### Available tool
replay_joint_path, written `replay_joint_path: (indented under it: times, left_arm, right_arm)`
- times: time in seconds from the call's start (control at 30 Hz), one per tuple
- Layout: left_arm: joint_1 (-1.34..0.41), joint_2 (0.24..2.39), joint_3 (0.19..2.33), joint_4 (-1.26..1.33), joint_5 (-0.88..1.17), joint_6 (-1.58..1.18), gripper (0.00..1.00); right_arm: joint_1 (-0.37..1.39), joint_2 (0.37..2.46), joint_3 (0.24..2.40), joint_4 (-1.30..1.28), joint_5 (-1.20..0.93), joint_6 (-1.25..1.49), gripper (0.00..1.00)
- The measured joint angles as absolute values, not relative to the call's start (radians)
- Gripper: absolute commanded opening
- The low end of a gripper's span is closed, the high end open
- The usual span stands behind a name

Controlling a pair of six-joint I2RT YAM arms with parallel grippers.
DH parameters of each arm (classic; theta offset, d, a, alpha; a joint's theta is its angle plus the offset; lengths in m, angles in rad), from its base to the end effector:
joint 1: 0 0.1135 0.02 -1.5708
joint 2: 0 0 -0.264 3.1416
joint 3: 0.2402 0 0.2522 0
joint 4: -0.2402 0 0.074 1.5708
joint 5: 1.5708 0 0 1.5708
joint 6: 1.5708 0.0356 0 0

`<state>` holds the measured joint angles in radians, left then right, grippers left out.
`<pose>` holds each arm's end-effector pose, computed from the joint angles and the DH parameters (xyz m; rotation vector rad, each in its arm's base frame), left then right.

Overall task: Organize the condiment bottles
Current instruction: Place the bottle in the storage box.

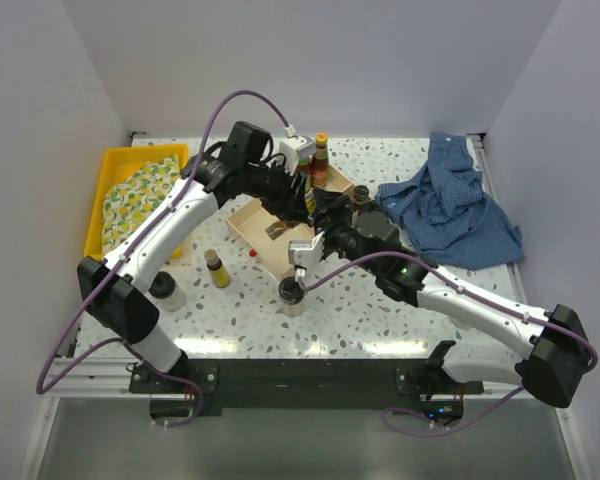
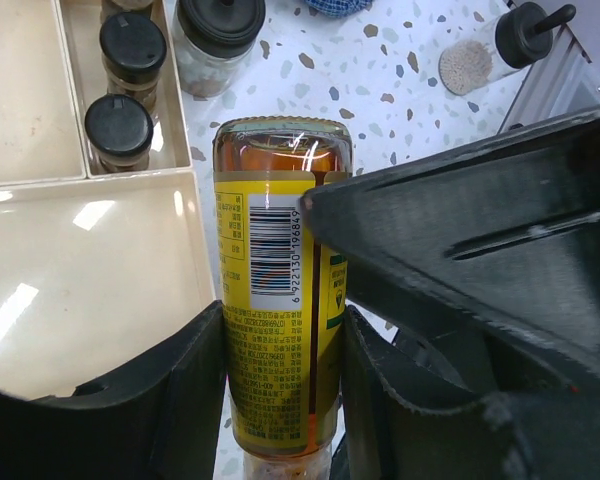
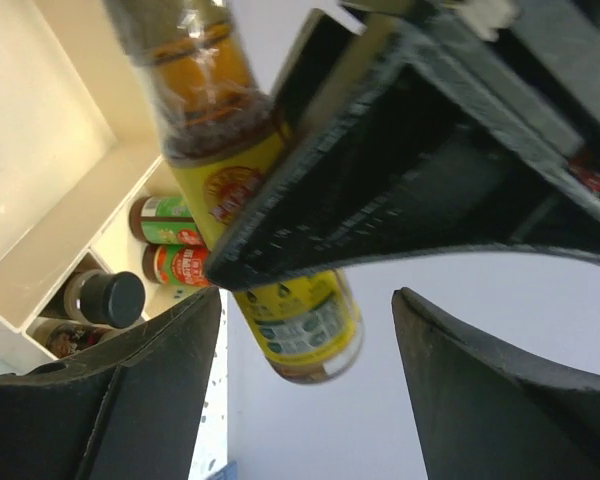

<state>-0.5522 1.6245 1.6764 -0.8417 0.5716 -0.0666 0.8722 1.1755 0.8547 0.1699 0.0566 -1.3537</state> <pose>0.2869 -0.1994 0.3759 0.8562 2.2530 -0.9696 0.1803 0.2116 0.3204 -1.5401 0.8061 -0.4039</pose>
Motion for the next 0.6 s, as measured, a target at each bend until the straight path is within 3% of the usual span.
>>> replay_joint_path:
  times: [0.1,0.13,0.2,0.23,0.3,0.33,0.43,0.5,0.53,0.6]
  left_arm:
    - [-0.552,1.625,1.676,-0.841,0.583,-0.069,0.0]
    - [-0.552,1.625,1.676,-0.841,0.587,-0.069,0.0]
    - [-0.552,1.625,1.675,-0.849,0.59,-0.07,0.0]
    - [-0.551,1.625,1.675,-0.847,0.588,-0.071,0.0]
    - [-0.545,1.625,1.675,-0.849,0.587,-0.072,0.0]
    - [-0.543,1.625,1.675,-0.849,0.584,-0.071,0.15]
    - [-0.544,1.625,1.675,-0.851,0.571,-0.072,0.48]
    - [-0.545,1.625,1.678,-0.855,0.564,-0.079,0.57]
    - [-0.545,1.625,1.681,-0.856,0.56,-0.082,0.68]
    - [-0.545,1.627,1.703,-0.86,0.548,-0.097,0.74]
  right_arm:
    - [0.872,1.208,0.855,0.171,0.056,-1.385,0.56]
    - [0.872,1.215,0.855,0.172,0.056,-1.393,0.43]
    - [0.872,1.229,0.855,0.2,0.059,-1.412,0.29]
    - [0.872,1.234,0.852,0.204,0.061,-1.418,0.15]
    - [0.872,1.246,0.85,0.227,0.061,-1.426,0.05]
    - [0.872,1.251,0.846,0.245,0.062,-1.427,0.0]
    - [0.872,1.257,0.835,0.272,0.061,-1.424,0.0]
    - [0.872,1.256,0.833,0.278,0.06,-1.413,0.0]
    - [0.872,1.256,0.832,0.279,0.06,-1.406,0.0]
    - [0.872,1.252,0.829,0.283,0.056,-1.388,0.0]
